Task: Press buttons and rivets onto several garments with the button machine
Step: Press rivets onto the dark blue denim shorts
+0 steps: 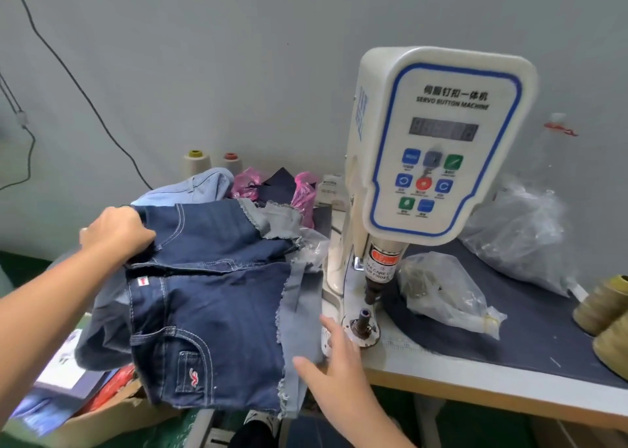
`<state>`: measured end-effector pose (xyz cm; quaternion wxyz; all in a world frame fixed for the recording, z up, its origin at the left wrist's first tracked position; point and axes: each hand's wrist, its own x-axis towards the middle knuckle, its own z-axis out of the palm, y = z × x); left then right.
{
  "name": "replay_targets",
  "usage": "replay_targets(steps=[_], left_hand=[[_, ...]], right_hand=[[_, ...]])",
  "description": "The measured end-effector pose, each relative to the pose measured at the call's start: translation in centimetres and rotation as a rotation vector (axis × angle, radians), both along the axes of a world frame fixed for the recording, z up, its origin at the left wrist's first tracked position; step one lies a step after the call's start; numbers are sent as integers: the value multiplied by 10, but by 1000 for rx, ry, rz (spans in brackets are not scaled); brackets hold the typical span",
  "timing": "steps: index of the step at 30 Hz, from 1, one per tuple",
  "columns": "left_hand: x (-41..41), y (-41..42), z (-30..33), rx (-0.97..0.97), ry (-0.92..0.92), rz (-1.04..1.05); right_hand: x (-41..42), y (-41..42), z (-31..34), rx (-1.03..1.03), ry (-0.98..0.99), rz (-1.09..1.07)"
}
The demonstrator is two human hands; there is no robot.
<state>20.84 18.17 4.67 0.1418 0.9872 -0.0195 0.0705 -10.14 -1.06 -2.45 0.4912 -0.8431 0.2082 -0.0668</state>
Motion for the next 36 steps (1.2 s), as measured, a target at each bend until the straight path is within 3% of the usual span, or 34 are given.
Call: replay_targets(steps=[4, 6, 8, 11, 14, 16, 18, 19, 20, 22, 23, 26, 28, 30, 32, 34, 36], left_hand=[[-18, -14, 1, -220, -263, -33], [-24, -17, -1, -330, -312, -95], [-26, -15, -3, -455, -358, -135], [-33, -11, 2, -594, -402, -203], [-54, -9, 18, -711, -335, -446], [-79, -5, 29, -774, -161, -680], [-108, 1, 38, -798, 170, -884], [-118, 2, 39, -719, 289, -933], [-124, 2, 38, -581, 295, -934], [-126, -1, 33, -421, 61, -861], [-123, -3, 32, -484, -55, -838], [-109, 2, 46, -932, -220, -713], [-70, 20, 60, -1009, -349, -533], [-24, 38, 73, -758, -349, -356], [-1, 39, 71, -412, -246, -230], [-9, 19, 51, -124, -110, -185], [-30, -7, 13, 29, 10, -231]], right_hand=[[28, 34, -23, -450, 102, 73], [33, 36, -36, -659, 62, 44], [34, 29, -39, -739, -5, 28], [34, 19, -27, -570, -76, 45], [41, 24, 15, 80, -248, -12], [58, 30, 48, 289, -447, 2], [84, 37, 79, 316, -575, 14], [99, 41, 93, 326, -622, 17], [112, 46, 106, 328, -666, 28], [131, 60, 124, 284, -725, 92], [134, 67, 128, 238, -760, 153], [126, 74, 123, -89, -1013, 306], [120, 57, 108, -238, -1103, 265], [119, 31, 95, -178, -905, 50], [128, 2, 84, -133, -457, -112], [145, -23, 72, -223, -74, -115], [157, -37, 60, -426, 133, -33]])
